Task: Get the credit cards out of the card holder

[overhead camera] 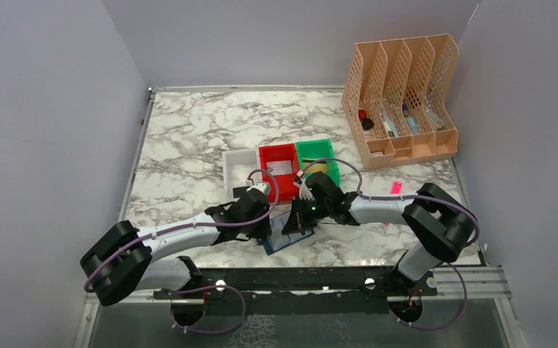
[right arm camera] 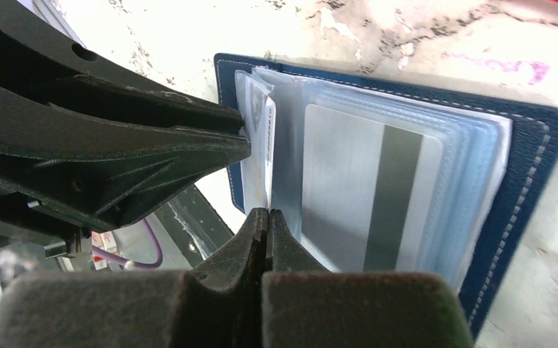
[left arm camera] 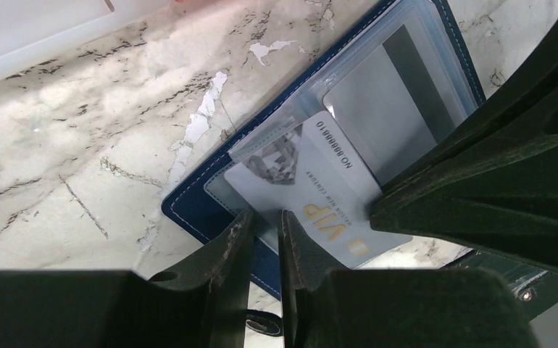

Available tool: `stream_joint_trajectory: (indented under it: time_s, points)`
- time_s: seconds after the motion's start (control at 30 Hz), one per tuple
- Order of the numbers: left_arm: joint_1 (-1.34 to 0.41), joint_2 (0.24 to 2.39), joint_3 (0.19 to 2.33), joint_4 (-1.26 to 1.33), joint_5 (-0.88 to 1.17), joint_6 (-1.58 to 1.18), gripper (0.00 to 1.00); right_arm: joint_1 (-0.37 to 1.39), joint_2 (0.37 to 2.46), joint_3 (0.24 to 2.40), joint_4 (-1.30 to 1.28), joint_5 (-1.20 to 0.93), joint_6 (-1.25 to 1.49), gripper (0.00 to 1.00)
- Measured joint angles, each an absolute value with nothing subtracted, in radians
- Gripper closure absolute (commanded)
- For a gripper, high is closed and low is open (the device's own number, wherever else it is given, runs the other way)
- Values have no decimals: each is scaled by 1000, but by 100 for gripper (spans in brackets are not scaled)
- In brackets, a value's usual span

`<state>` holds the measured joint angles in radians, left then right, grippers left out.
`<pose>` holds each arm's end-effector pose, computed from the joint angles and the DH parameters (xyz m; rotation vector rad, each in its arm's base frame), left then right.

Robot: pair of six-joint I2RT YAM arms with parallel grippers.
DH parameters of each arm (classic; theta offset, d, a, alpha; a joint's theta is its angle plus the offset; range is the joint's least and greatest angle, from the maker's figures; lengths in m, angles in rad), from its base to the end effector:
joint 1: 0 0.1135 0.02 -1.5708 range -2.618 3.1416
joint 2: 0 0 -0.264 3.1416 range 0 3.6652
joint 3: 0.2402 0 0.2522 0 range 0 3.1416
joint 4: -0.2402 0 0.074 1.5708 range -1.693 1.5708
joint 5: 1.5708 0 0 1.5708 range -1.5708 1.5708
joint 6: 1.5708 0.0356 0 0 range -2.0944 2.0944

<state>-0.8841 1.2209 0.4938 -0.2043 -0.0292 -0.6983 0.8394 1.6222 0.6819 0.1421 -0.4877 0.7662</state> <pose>0.1389 -0.1678 0.1556 0.2296 2.6004 -0.5878 0.1880 0.2344 0.1391 -0.3674 2.6563 1.2417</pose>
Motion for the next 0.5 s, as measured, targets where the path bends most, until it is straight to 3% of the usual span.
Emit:
stream_joint_trajectory:
  time_s: [0.3, 0.5]
  points:
    - [-884, 1228, 497, -202, -30, -693, 78, 806, 1581, 624, 152, -484, 771, 97]
    - [-884, 1231, 500, -204, -30, -689, 79, 781, 1569, 595, 164, -486, 778, 87]
